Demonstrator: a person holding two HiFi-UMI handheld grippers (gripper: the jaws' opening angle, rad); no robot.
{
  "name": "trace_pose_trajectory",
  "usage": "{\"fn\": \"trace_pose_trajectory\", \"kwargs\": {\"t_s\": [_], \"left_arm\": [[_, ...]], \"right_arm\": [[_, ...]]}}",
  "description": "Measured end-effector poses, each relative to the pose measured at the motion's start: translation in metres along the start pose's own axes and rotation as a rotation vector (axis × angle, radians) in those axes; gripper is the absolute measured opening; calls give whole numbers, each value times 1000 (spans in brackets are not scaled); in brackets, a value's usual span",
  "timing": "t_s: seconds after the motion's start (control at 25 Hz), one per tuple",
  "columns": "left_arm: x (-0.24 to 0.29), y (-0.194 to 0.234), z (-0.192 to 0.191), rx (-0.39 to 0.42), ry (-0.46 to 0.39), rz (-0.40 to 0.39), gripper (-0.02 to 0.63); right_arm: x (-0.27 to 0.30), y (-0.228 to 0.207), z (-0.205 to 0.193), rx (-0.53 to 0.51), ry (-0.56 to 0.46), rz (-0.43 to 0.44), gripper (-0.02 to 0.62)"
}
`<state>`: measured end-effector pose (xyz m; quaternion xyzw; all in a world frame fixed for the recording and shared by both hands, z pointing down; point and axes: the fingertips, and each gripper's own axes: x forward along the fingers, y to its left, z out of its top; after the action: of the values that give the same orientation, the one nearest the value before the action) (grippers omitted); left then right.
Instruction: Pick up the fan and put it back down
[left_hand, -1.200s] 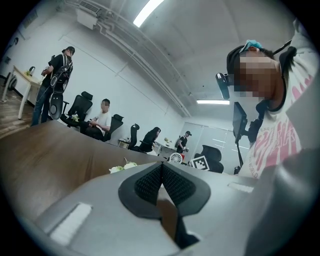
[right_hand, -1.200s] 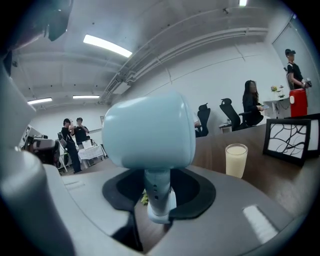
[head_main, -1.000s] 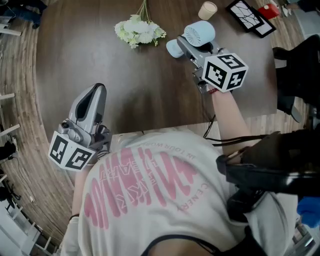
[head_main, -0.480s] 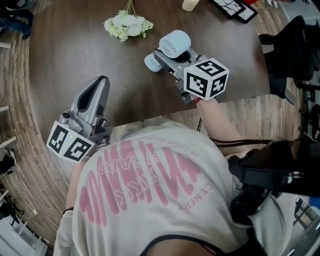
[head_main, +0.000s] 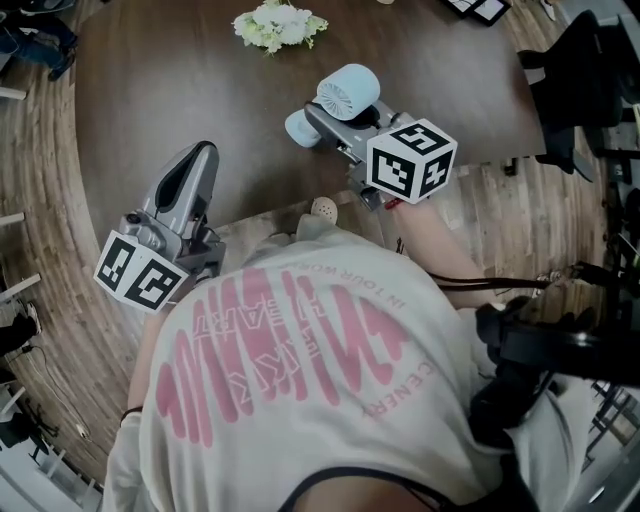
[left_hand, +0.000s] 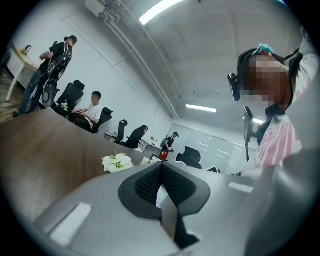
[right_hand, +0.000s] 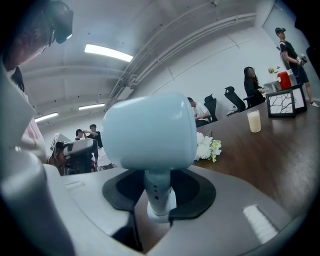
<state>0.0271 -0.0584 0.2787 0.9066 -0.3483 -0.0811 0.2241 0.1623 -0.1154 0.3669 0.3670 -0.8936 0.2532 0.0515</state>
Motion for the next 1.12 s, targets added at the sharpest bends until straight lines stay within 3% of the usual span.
{"fn": "trace_pose_trajectory", "kwargs": {"t_s": [0.48, 0.88, 1.12], "left_arm": [[-84, 13, 11, 17, 4, -38, 20], [-113, 39, -1, -5, 48, 24, 20], [-126, 47, 7, 15, 8, 73, 20]], "right_arm": [[17, 86, -24, 2, -28, -20, 144], [34, 126, -34, -32, 23, 20, 144], [42, 127, -24, -47, 17, 25, 144]]}}
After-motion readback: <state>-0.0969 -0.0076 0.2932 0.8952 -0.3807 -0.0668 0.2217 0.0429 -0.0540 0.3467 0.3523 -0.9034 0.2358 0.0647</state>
